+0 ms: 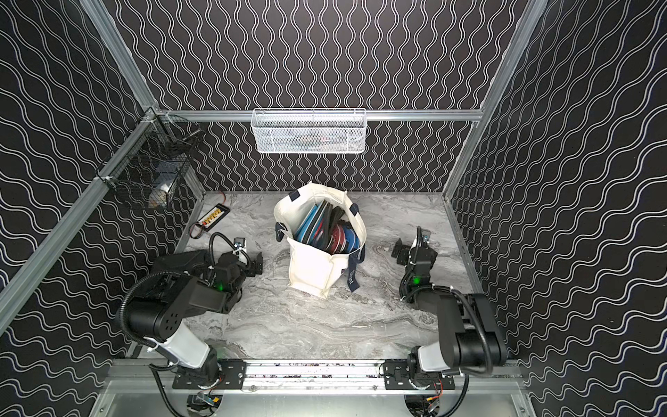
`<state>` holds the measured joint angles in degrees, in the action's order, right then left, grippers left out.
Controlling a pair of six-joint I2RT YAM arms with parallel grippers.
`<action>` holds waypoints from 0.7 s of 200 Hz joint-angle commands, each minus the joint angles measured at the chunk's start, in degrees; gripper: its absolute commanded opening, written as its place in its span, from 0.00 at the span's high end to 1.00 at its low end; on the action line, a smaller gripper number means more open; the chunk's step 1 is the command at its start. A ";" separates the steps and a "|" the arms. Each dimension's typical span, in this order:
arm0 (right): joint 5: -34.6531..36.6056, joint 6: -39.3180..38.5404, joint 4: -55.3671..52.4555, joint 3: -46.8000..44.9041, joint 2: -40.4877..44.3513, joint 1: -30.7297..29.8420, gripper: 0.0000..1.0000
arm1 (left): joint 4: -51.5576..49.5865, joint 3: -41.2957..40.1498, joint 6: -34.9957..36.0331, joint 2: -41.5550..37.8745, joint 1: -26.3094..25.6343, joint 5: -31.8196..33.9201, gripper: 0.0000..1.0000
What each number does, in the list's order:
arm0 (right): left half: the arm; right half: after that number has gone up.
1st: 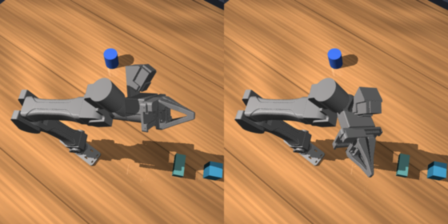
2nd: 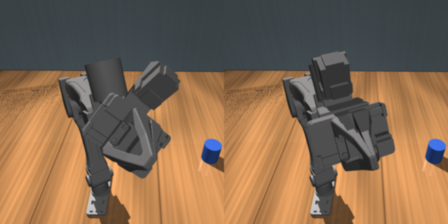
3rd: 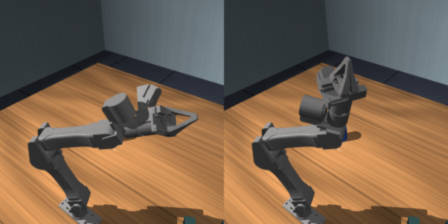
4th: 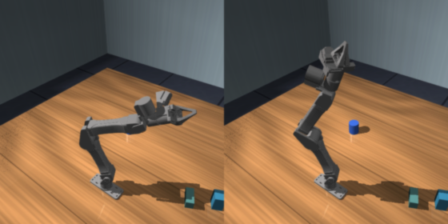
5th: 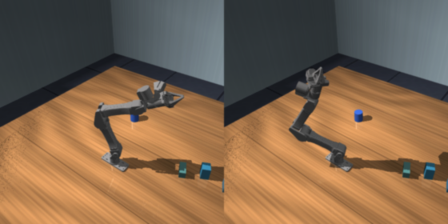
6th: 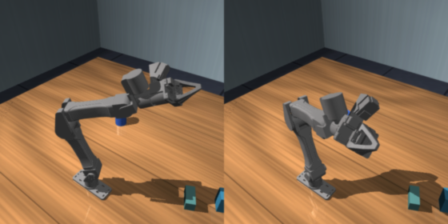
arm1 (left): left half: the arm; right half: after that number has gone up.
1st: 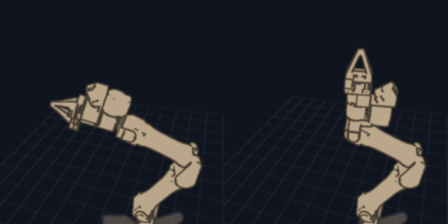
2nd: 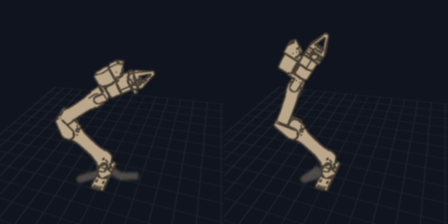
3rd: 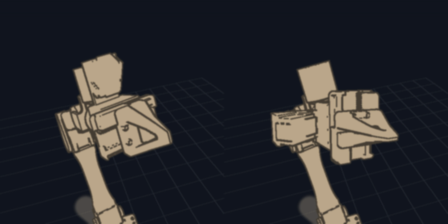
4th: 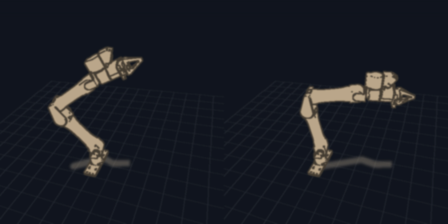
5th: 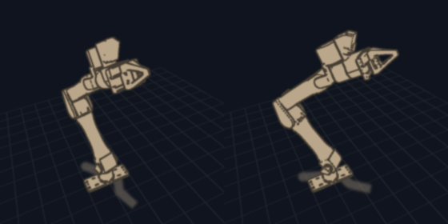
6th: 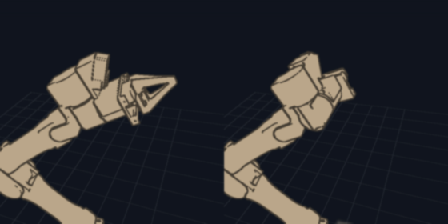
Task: Remove the ping pong set from the canvas bag
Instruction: Pick up the canvas bag from the center of the board.
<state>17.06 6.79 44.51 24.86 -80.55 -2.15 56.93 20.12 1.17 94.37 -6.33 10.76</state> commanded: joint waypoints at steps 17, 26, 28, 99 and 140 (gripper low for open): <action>5.77 7.42 -14.81 2.31 6.39 -0.13 0.01 | -4.15 2.54 -0.16 -4.35 -0.09 4.02 0.01; 7.35 9.93 -18.85 4.07 7.58 -0.13 0.01 | -9.53 4.54 -0.43 -6.07 -0.29 5.19 0.01; 7.72 10.58 -20.15 4.39 7.73 -0.13 0.01 | -10.56 4.99 -0.46 -6.46 -0.31 5.51 0.01; 1.68 24.14 -49.89 22.74 8.01 0.04 0.01 | -43.82 24.69 -10.03 -11.09 -1.47 9.81 0.01; -8.51 25.10 -52.24 26.62 8.92 0.04 0.01 | -64.02 40.55 -16.29 -10.15 -1.43 8.88 0.04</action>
<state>16.43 29.47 -2.98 48.84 -71.99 -2.13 8.21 53.91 -9.23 83.74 -7.79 19.51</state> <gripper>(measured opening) 0.990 0.979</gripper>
